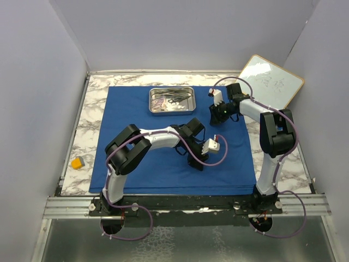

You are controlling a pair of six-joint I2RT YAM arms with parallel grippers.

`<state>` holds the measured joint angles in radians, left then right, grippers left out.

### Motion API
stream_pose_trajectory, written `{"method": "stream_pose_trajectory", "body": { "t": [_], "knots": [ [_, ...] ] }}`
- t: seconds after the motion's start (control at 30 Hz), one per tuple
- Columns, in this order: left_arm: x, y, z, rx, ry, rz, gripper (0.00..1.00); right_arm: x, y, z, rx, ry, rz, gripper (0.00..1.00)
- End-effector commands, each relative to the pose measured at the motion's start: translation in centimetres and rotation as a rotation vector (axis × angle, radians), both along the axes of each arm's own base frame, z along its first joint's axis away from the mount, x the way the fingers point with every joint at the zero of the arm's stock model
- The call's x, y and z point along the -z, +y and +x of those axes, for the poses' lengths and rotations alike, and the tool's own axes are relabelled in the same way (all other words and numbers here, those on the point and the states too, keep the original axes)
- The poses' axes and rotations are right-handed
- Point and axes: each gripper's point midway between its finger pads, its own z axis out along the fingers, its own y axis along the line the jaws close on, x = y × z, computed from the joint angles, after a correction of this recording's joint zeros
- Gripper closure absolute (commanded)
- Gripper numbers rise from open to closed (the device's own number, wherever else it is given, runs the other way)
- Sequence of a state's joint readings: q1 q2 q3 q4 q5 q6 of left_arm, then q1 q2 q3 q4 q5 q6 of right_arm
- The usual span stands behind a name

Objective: Open and lay out the surgical kit
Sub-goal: Smooth out the surgical kit at the center of the board.

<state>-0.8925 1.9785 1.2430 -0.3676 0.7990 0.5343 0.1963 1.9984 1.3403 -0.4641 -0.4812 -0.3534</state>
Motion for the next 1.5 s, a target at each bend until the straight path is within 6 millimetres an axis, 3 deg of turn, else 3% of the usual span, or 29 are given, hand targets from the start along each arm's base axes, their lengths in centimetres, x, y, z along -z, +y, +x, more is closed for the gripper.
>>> {"method": "stream_pose_trajectory", "body": {
  "t": [0.0, 0.3, 0.47, 0.6, 0.87, 0.97, 1.13, 1.37, 1.47],
  "knots": [
    [3.4, 3.9, -6.6, 0.071, 0.301, 0.175, 0.61, 2.6, -1.6, 0.2, 0.016, 0.01, -0.092, 0.65],
    [3.1, 4.4, -8.4, 0.137, 0.355, 0.189, 0.64, 1.9, -1.7, 0.5, 0.016, -0.008, -0.096, 0.65],
    [2.2, 4.0, -9.5, 0.21, 0.348, 0.18, 0.64, 0.4, -1.5, 0.9, 0.01, -0.036, -0.087, 0.64],
    [0.2, 3.2, -8.8, 0.232, 0.301, 0.145, 0.63, -1.9, -1.5, 1.4, 0.008, -0.088, -0.079, 0.63],
    [-6.4, 1.9, -6.4, 0.24, 0.099, 0.019, 0.52, -6.9, -1.5, 1.7, -0.005, -0.164, -0.078, 0.59],
    [-7.8, 2.6, -4.4, 0.179, 0.021, 0.004, 0.47, -8.1, -1.8, 0.9, -0.011, -0.173, -0.085, 0.56],
    [-9.3, 5.1, 1.3, -0.053, -0.071, 0.007, 0.41, -8.9, -2.5, -0.5, 0.013, -0.186, -0.103, 0.51],
    [-10.8, 10.6, 11.1, -0.529, -0.296, 0.044, 0.32, -10.8, -3.5, -1.0, 0.091, -0.229, -0.118, 0.45],
    [-11.9, 13.8, 14.8, -0.727, -0.336, 0.05, 0.29, -10.4, -3.7, -2.1, 0.089, -0.22, -0.12, 0.41]
  ]
}}
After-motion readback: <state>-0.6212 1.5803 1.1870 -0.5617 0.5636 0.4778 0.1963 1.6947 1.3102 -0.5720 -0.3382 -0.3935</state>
